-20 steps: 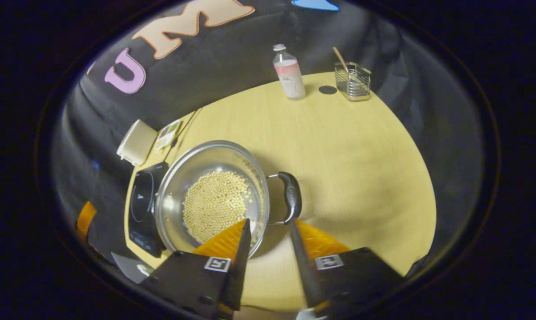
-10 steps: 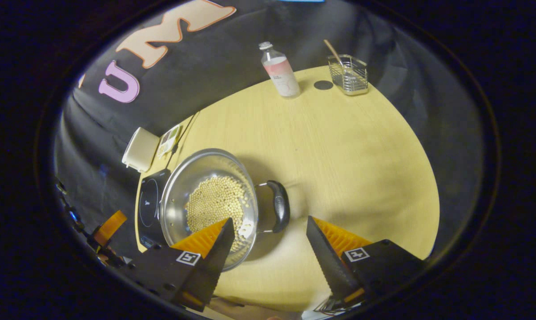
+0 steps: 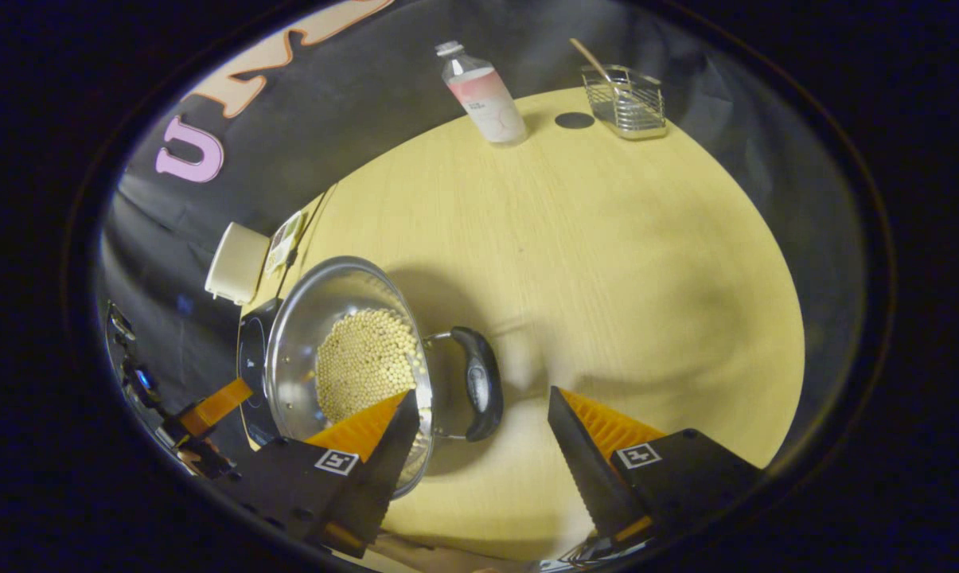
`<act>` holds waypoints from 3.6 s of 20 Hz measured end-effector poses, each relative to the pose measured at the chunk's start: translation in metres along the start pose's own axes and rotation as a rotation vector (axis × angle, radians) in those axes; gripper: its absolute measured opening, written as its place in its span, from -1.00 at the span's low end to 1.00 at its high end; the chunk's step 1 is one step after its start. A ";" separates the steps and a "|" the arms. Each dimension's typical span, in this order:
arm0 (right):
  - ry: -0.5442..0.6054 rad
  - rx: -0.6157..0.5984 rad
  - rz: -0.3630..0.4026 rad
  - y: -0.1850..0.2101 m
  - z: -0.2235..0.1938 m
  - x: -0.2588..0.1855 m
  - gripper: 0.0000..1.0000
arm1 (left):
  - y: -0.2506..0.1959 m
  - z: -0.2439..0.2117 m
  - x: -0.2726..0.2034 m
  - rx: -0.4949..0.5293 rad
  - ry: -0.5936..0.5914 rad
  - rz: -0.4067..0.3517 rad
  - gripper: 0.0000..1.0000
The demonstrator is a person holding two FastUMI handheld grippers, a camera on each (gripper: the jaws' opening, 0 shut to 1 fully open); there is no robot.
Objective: First push the handle of the pot to place it horizontally, then grasp the pot with both hands and set it on the induction cooktop.
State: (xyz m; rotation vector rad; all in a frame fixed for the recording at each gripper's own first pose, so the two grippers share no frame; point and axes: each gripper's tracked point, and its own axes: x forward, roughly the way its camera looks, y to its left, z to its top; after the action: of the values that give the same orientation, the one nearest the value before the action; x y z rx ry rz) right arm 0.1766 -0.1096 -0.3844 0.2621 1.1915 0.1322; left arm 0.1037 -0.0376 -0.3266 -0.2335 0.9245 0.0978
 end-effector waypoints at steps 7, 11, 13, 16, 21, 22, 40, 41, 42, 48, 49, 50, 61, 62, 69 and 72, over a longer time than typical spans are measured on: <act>0.054 0.030 0.001 0.000 -0.004 0.020 0.82 | 0.007 -0.014 0.028 -0.026 0.102 0.016 0.92; 0.077 0.043 0.006 0.000 -0.005 0.030 0.76 | 0.000 -0.024 0.042 -0.061 0.146 -0.005 0.86; 0.081 0.047 0.010 0.001 -0.005 0.035 0.60 | 0.000 -0.026 0.048 -0.069 0.156 -0.002 0.86; 0.092 0.041 0.009 0.001 -0.007 0.040 0.59 | -0.002 -0.027 0.055 -0.081 0.164 -0.018 0.79; 0.104 0.061 0.046 0.012 -0.009 0.046 0.42 | 0.000 -0.031 0.065 -0.096 0.182 -0.014 0.53; 0.106 0.063 0.038 0.013 -0.009 0.049 0.23 | 0.004 -0.032 0.067 -0.102 0.184 -0.004 0.62; 0.013 0.109 0.004 0.004 -0.039 0.006 -0.06 | -0.009 -0.044 0.028 -0.181 0.160 -0.013 0.22; 0.009 0.114 0.011 0.006 -0.044 -0.001 -0.05 | -0.010 -0.045 0.022 -0.174 0.154 -0.017 0.17; 0.003 0.120 0.019 0.007 -0.047 -0.007 -0.06 | -0.011 -0.046 0.015 -0.165 0.149 -0.019 0.22; -0.013 0.116 0.062 0.021 -0.067 -0.040 -0.06 | -0.005 -0.054 -0.026 -0.170 0.119 -0.022 0.22; -0.016 0.112 0.069 0.025 -0.070 -0.044 0.06 | -0.003 -0.054 -0.033 -0.174 0.111 -0.024 0.21; -0.019 0.108 0.076 0.029 -0.071 -0.047 0.06 | -0.001 -0.053 -0.040 -0.178 0.101 -0.028 0.25; -0.058 0.069 0.080 0.110 -0.099 -0.053 0.06 | 0.073 -0.045 -0.072 -0.204 0.051 -0.042 0.18; -0.061 0.072 0.075 0.120 -0.103 -0.051 0.06 | 0.084 -0.044 -0.073 -0.204 0.053 -0.046 0.17; -0.080 0.111 0.063 0.205 -0.126 -0.023 0.06 | 0.170 -0.024 -0.068 -0.155 0.067 -0.039 0.18; -0.091 0.112 0.061 0.239 -0.130 -0.007 0.05 | 0.205 -0.012 -0.064 -0.139 0.048 -0.034 0.17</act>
State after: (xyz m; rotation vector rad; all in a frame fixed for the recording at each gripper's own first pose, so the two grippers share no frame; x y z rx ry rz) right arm 0.0616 0.1362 -0.3583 0.3993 1.1022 0.1054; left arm 0.0188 0.1594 -0.3146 -0.3813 0.9626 0.1257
